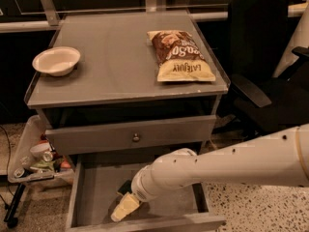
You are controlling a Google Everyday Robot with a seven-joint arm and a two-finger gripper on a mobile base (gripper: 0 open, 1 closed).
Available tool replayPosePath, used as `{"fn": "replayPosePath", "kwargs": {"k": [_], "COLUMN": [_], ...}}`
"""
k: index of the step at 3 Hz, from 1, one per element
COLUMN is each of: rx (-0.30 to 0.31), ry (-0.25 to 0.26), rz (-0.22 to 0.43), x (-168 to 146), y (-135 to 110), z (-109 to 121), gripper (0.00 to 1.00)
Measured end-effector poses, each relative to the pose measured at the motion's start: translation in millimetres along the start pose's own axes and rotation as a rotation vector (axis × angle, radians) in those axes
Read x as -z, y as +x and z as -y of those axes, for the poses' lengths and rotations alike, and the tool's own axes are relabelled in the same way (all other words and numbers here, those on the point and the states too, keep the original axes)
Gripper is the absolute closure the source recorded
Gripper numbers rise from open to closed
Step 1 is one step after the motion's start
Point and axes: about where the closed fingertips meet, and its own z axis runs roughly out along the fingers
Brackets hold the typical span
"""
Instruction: Pick sponge from middle drawer and place on counter
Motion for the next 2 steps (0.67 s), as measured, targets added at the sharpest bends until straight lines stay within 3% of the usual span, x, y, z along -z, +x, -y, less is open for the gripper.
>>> {"fn": "replayPosePath", "kwargs": {"k": [1,2], "rx": [-0.065,-0.062], "ry": [0.021,0.023], "rz": [0.017,0.020], "x": [-43.0,-43.0], "y": [3.0,1.6], "z": [19.0,19.4], "gripper": [0.00,0.00]}}
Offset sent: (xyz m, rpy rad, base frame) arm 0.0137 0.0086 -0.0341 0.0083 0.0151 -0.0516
